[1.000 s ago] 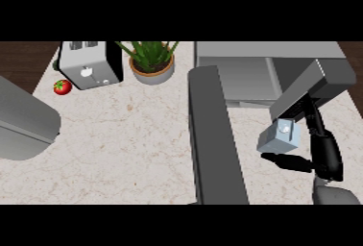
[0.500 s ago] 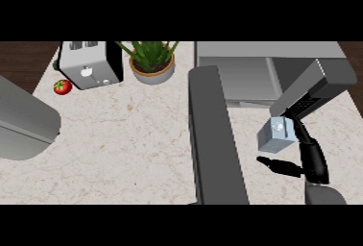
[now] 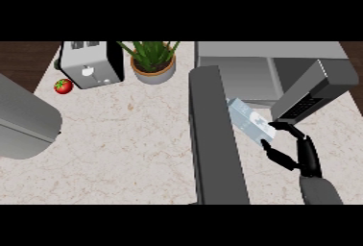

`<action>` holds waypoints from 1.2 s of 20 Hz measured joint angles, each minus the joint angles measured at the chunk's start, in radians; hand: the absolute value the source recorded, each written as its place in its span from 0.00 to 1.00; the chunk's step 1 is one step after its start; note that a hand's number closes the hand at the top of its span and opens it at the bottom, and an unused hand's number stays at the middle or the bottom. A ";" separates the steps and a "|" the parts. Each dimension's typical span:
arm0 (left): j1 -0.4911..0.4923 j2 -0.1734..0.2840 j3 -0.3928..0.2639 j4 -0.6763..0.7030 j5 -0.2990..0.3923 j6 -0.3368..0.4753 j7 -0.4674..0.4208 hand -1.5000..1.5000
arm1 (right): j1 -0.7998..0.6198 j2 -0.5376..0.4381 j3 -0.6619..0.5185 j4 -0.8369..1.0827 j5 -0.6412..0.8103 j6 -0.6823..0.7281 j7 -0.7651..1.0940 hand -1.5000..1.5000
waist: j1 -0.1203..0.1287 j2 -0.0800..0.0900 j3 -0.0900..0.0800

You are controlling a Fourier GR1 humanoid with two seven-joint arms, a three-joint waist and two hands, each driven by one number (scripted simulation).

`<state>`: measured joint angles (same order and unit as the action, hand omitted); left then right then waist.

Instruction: Pick up the milk, place it into the microwave and close the microwave

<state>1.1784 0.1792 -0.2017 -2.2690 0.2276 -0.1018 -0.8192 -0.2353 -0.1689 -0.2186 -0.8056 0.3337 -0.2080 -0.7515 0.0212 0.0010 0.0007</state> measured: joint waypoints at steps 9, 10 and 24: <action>0.005 0.003 0.019 0.000 0.016 -0.021 0.001 0.00 | -0.135 -0.045 -0.016 0.270 0.059 -0.080 -0.132 1.00 | 0.008 0.000 -0.002; -0.003 0.005 0.022 0.002 0.020 -0.024 0.004 0.00 | -0.152 -0.050 -0.016 0.301 0.063 -0.076 -0.154 1.00 | 0.011 0.001 -0.002; -0.018 0.025 0.062 0.030 0.071 -0.076 0.003 0.00 | -0.293 -0.045 -0.010 0.476 0.065 0.045 -0.334 1.00 | 0.019 0.006 -0.001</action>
<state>1.1607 0.2040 -0.1396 -2.2392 0.2990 -0.1778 -0.8159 -0.5281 -0.2138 -0.2290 -0.3296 0.3991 -0.1628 -1.0852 0.0401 0.0073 -0.0005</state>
